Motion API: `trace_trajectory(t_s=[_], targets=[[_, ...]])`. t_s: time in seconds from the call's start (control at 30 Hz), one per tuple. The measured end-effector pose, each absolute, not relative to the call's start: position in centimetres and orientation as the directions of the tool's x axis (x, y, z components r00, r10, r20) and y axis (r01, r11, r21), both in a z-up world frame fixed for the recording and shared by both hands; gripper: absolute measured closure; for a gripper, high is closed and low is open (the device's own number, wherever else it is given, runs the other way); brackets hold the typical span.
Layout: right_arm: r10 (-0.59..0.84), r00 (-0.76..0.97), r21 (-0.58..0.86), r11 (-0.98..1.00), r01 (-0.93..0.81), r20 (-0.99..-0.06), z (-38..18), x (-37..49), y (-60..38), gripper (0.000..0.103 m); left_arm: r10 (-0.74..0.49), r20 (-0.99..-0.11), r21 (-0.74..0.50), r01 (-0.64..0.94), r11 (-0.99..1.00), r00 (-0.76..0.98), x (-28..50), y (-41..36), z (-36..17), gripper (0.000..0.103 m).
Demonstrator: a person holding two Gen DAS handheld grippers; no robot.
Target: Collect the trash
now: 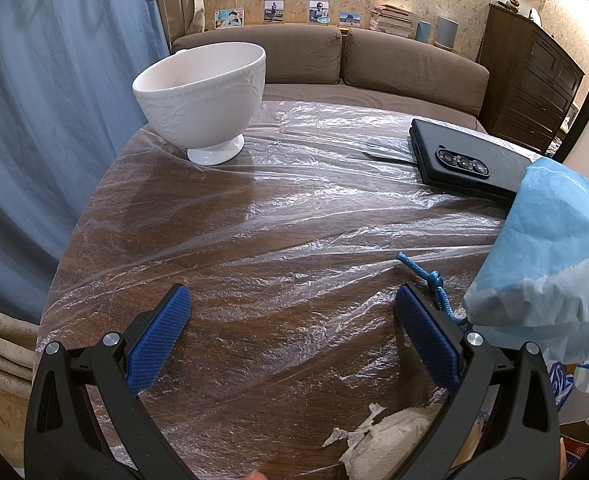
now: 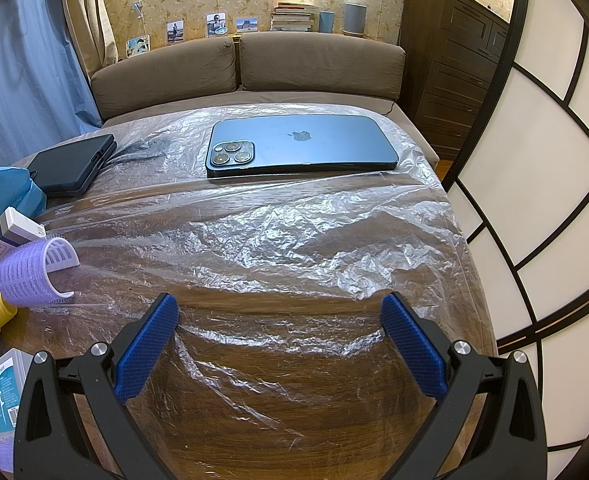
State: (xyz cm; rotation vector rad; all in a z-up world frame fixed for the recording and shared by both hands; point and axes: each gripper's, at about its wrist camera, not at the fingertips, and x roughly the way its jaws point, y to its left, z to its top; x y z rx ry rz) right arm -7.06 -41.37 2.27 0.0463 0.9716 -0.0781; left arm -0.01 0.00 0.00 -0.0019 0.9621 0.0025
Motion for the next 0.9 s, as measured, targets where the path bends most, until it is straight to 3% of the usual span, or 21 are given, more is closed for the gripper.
trace_trajectory(t_s=[0.4, 0.53, 0.67, 0.9], targets=[[-0.054, 0.555, 0.007, 0.994, 0.107, -0.830, 2.5, -7.7, -41.6, 0.004, -0.008, -0.836, 0.004, 0.020, 1.000, 0.549, 0.0, 0.1, 0.2, 0.001], [-0.006, 0.618, 0.068, 0.993, 0.096, -0.786, 5.8, -11.0, -41.2, 0.004, -0.013, -0.795, -0.008, 0.011, 1.000, 0.606, -1.5, 1.2, 2.8, 0.001], [0.043, 0.660, 0.058, 0.998, 0.000, -0.750, 7.5, -14.7, -39.5, 0.004, -0.083, -0.746, -0.045, 0.075, 0.996, 0.660, -5.7, 2.7, 5.7, 0.001], [0.251, 0.629, 0.107, 0.960, -0.257, -0.736, 7.6, -20.5, -33.2, 0.004, -0.326, -0.708, -0.145, 0.322, 0.935, 0.626, -12.3, 0.5, 6.9, 0.001]])
